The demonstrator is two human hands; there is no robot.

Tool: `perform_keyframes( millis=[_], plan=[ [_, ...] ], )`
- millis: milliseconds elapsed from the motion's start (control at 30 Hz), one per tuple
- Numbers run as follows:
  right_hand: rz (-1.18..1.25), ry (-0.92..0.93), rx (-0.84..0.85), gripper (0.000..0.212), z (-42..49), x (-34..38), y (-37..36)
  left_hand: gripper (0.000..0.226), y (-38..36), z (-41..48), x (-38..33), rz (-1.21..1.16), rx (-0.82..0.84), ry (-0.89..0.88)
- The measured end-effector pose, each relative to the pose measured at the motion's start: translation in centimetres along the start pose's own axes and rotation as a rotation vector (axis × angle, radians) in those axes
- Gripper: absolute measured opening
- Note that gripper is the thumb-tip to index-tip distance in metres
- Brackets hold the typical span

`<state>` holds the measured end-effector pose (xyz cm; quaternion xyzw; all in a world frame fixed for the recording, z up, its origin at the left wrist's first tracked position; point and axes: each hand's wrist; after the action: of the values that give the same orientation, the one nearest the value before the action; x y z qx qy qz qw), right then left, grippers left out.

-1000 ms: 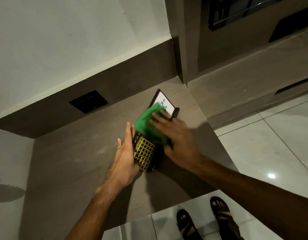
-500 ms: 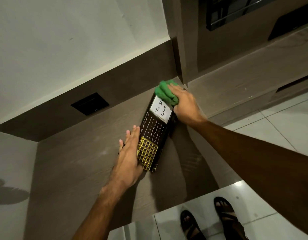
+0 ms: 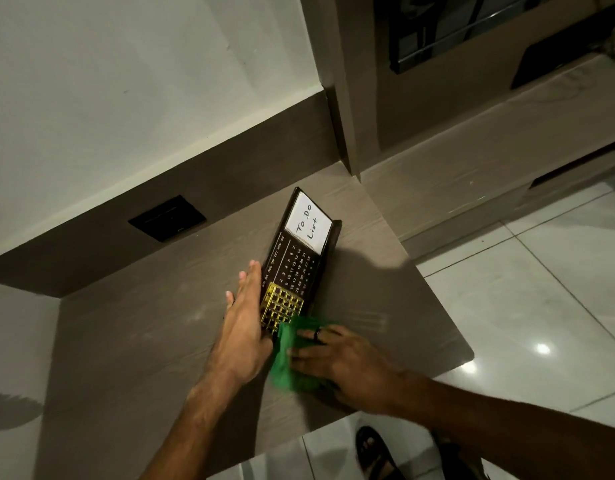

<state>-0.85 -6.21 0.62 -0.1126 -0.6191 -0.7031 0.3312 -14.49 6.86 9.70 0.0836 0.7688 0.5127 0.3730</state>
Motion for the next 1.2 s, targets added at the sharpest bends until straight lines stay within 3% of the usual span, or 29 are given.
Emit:
perform_keyframes(
  millis=[133, 233, 367, 400, 500, 533, 667, 700, 767, 833, 967, 1100, 1200],
  plan=[
    [0.183, -0.207, -0.269, 0.078, 1.6, -1.4, 3.2, 0.115, 0.2, 0.0, 0.1, -0.011, -0.013, 0.015],
    [0.139, -0.203, -0.310, 0.081, 3.7, -1.4, 4.1, 0.109, 0.2, 0.0, -0.1, -0.008, -0.039, 0.029],
    [0.193, -0.482, -0.471, 0.084, 3.8, -1.9, 3.5, 0.102, 0.1, 0.2, -0.2, -0.044, -0.064, 0.077],
    [0.171, -0.437, -0.462, 0.085, 3.8, -1.7, 3.1, 0.102, 0.1, 0.2, -0.2, -0.049, -0.058, 0.077],
    [-0.020, -0.037, -0.168, 0.079, 3.6, -0.5, 1.5, 0.101, 0.2, 0.1, 0.0, -0.013, -0.048, 0.011],
    [-0.083, 0.007, -0.153, 0.077, 3.6, -1.0, 1.5, 0.102, 0.2, 0.0, -0.1, -0.002, -0.045, -0.006],
    [0.071, -0.468, -0.378, 0.085, 5.0, -3.0, 3.0, 0.103, 0.0, 0.2, 0.1, -0.006, -0.050, 0.007],
    [0.045, -0.466, -0.391, 0.087, 5.2, -2.6, 2.7, 0.103, 0.0, 0.2, 0.1, -0.017, -0.049, 0.011],
    [-0.051, -0.252, -0.303, 0.085, 4.7, -1.5, 0.6, 0.103, 0.1, 0.5, 0.3, -0.026, -0.040, 0.010],
    [-0.135, -0.044, -0.161, 0.069, 3.0, -0.8, -1.7, 0.103, 0.2, 0.5, 0.6, -0.013, -0.022, 0.009],
    [-0.276, 0.143, -0.020, 0.046, 1.1, -2.7, -2.4, 0.104, 0.1, 0.2, 0.6, -0.003, -0.024, -0.004],
    [-0.210, 0.053, -0.158, 0.041, 3.3, -8.1, 2.2, 0.106, 0.2, 0.4, 0.8, 0.022, -0.009, -0.012],
    [-0.195, -0.185, -0.049, 0.048, 5.0, -11.6, 6.7, 0.105, 0.1, 0.5, 0.5, 0.020, -0.015, 0.002]
  ],
)
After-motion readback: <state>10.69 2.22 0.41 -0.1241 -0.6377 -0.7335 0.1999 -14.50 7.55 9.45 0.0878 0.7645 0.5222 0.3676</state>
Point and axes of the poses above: each hand's wrist, its own z-axis towards the middle knuckle, its own y-axis out of the back of the hand, x = y × z, and after that the axes turned 2 degrees about z, right-handed
